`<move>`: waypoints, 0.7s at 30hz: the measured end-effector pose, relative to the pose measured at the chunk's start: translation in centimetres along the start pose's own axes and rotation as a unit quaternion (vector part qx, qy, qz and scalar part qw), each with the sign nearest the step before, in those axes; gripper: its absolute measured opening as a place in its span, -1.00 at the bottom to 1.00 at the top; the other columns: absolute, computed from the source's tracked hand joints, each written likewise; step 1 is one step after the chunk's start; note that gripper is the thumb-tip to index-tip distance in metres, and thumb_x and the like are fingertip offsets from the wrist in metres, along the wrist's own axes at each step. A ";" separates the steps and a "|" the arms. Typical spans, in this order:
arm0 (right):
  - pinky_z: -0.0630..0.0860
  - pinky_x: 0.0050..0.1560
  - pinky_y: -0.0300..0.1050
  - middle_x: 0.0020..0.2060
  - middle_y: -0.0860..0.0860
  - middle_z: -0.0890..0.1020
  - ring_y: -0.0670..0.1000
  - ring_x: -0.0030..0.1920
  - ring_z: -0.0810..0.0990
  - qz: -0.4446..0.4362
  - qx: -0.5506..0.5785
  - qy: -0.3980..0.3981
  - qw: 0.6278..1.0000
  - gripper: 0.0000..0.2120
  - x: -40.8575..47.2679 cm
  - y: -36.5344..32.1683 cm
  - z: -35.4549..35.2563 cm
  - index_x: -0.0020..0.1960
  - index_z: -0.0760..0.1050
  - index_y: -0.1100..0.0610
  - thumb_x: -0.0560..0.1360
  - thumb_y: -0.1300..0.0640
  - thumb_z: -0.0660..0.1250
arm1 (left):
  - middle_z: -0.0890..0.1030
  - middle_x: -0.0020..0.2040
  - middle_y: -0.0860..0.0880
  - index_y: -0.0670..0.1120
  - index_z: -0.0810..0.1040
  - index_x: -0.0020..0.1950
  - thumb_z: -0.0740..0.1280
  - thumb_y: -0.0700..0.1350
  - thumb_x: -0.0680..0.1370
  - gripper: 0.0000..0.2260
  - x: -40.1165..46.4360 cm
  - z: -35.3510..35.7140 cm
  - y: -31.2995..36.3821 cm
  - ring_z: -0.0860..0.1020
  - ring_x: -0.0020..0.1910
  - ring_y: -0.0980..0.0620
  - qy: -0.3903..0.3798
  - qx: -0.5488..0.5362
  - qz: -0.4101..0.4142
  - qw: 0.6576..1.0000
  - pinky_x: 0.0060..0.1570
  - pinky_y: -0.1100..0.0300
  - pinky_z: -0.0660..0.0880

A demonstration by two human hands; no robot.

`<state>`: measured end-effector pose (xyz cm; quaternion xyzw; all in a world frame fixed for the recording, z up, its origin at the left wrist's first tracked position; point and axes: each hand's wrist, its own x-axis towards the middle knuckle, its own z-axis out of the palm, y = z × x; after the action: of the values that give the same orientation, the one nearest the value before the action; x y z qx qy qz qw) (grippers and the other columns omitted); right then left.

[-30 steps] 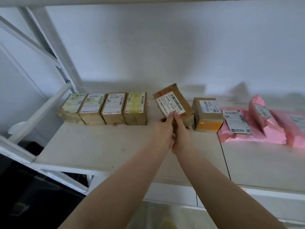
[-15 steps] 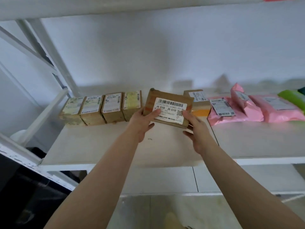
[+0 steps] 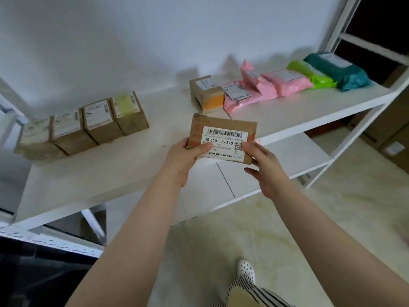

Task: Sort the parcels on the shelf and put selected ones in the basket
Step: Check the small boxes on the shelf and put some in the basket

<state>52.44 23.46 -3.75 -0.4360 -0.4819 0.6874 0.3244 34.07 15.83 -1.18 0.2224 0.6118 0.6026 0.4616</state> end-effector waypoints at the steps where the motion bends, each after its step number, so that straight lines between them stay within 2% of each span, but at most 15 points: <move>1: 0.49 0.02 -0.07 0.11 -0.02 0.69 -0.01 0.18 0.59 0.004 -0.001 0.007 1.000 -0.51 -0.4 0.1 -0.7 0.33 0.52 0.03 0.44 -0.09 0.44 | 0.69 0.08 -0.10 -0.18 0.58 0.17 0.48 -0.27 0.42 -0.68 0.0 0.5 -0.3 0.65 0.05 0.03 -0.005 0.007 -0.001 1.000 0.11 0.26 0.47; 3: 0.50 0.03 -0.06 0.10 -0.02 0.70 0.00 0.19 0.59 0.004 0.005 0.039 0.999 -0.50 -1.5 0.2 -3.0 0.34 0.51 0.03 0.45 -0.09 0.43 | 0.69 0.09 -0.09 -0.15 0.60 0.15 0.50 -0.24 0.41 -0.67 0.0 2.8 -0.9 0.64 0.08 0.02 -0.032 0.025 -0.008 0.999 0.10 0.25 0.45; 6: 0.48 0.01 -0.07 0.07 -0.03 0.70 -0.02 0.15 0.60 0.000 0.023 0.085 0.996 -0.38 -3.2 0.3 -7.1 0.36 0.50 0.03 0.35 -0.15 0.45 | 0.69 0.08 -0.08 -0.15 0.60 0.16 0.52 -0.22 0.39 -0.64 -0.1 6.9 -2.1 0.65 0.06 0.03 -0.074 0.054 -0.009 0.996 0.01 0.30 0.46; 10: 0.47 0.02 -0.09 0.04 -0.05 0.69 -0.06 0.06 0.61 -0.001 0.056 0.141 0.988 -0.55 -5.0 0.5 -12.8 0.30 0.53 0.04 0.45 -0.05 0.44 | 0.70 0.06 -0.05 -0.11 0.60 0.13 0.55 -0.18 0.36 -0.64 -0.3 13.0 -3.7 0.64 0.07 0.05 -0.132 0.079 -0.021 0.988 0.07 0.26 0.47; 12: 0.47 0.02 -0.09 0.03 -0.05 0.68 -0.09 0.01 0.60 -0.002 0.068 0.172 0.983 -0.53 -5.8 0.7 -16.2 0.30 0.53 0.04 0.42 -0.05 0.46 | 0.70 0.07 -0.05 -0.09 0.59 0.10 0.54 -0.19 0.36 -0.67 -0.4 16.7 -4.7 0.64 0.08 0.06 -0.160 0.084 -0.032 0.983 0.13 0.25 0.46; 14: 0.48 0.05 -0.07 0.07 -0.03 0.67 -0.09 0.01 0.58 0.000 0.077 0.200 0.977 -0.48 -6.8 1.0 -19.9 0.31 0.53 0.05 0.39 -0.07 0.47 | 0.70 0.06 -0.03 -0.08 0.59 0.09 0.53 -0.20 0.38 -0.69 -0.7 20.6 -5.9 0.64 0.06 0.09 -0.187 0.097 -0.042 0.977 0.09 0.26 0.44; 18: 0.50 0.06 -0.06 0.07 -0.01 0.65 -0.07 0.01 0.57 0.008 0.105 0.251 0.962 -0.55 -9.1 1.5 -28.4 0.31 0.52 0.07 0.45 0.00 0.44 | 0.70 0.04 -0.02 -0.12 0.57 0.18 0.52 -0.20 0.39 -0.62 -2.1 29.7 -8.8 0.66 -0.04 0.15 -0.236 0.132 -0.056 0.961 0.00 0.31 0.48; 21: 0.49 -0.04 -0.12 0.04 -0.03 0.65 -0.07 0.01 0.56 0.008 0.118 0.280 0.953 -0.53 -11.2 1.9 -35.0 0.32 0.51 0.08 0.45 -0.01 0.43 | 0.70 0.07 -0.06 -0.15 0.57 0.20 0.53 -0.20 0.38 -0.59 -3.2 36.8 -11.3 0.66 0.04 0.03 -0.268 0.153 -0.072 0.948 0.10 0.22 0.52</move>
<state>88.87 26.42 -7.75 -0.5731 -0.2839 0.5923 0.4900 69.43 30.83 -5.25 0.3990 0.5650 0.3845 0.6113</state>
